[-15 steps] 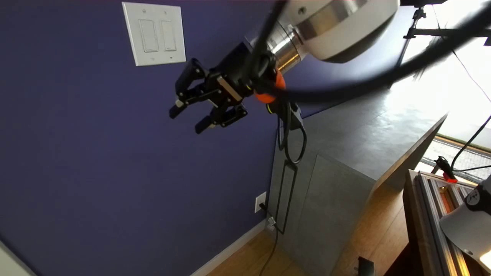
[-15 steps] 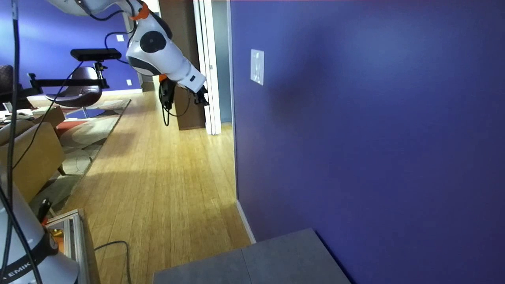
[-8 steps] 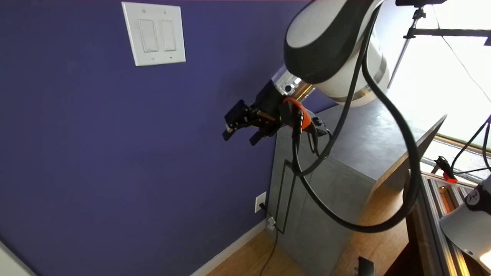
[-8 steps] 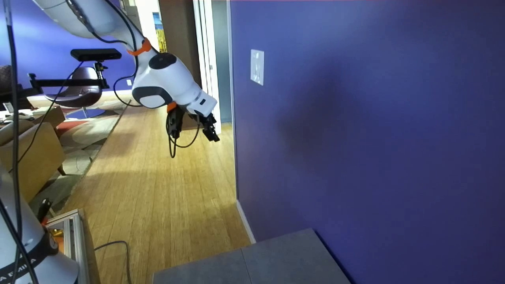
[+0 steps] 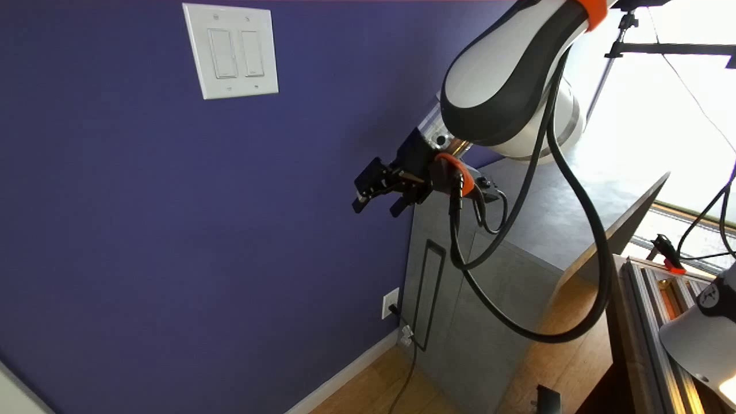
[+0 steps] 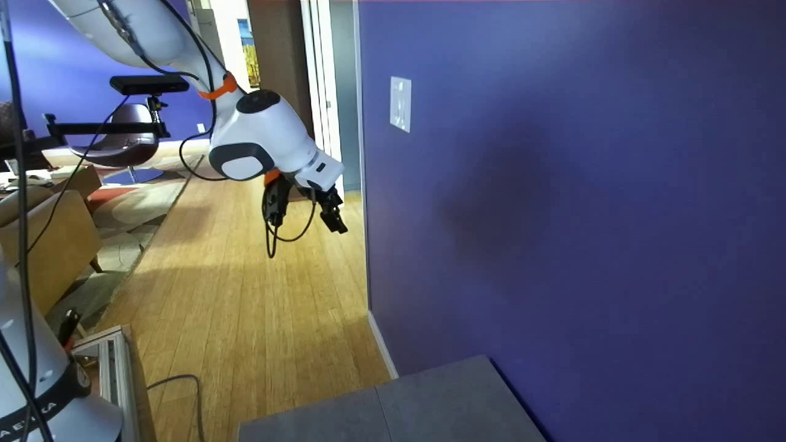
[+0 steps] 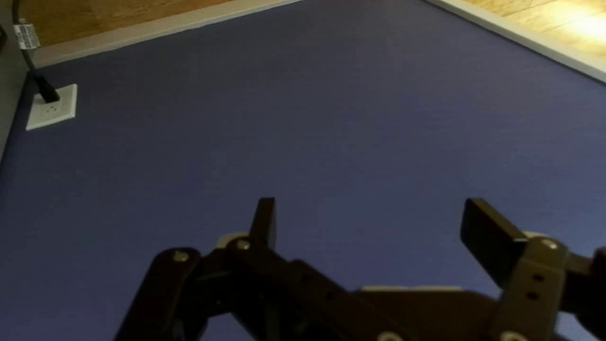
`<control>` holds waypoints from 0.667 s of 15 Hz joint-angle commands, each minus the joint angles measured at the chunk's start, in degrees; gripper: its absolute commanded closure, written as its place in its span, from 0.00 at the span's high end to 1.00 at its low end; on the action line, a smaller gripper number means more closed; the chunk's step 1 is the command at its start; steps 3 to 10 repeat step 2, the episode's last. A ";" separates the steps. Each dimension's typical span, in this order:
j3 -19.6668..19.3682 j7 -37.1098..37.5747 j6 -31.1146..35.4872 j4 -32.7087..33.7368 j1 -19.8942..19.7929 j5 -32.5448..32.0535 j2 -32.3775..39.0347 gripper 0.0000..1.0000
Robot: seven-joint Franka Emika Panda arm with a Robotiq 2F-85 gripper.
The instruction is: Press on the left lights switch on the lights wall double switch
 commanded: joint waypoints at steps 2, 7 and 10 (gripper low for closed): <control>-0.02 0.03 0.00 0.00 0.04 -0.01 0.00 1.00; -0.02 0.03 0.00 0.00 0.04 -0.01 0.00 1.00; -0.02 0.03 0.00 0.00 0.04 -0.01 0.00 1.00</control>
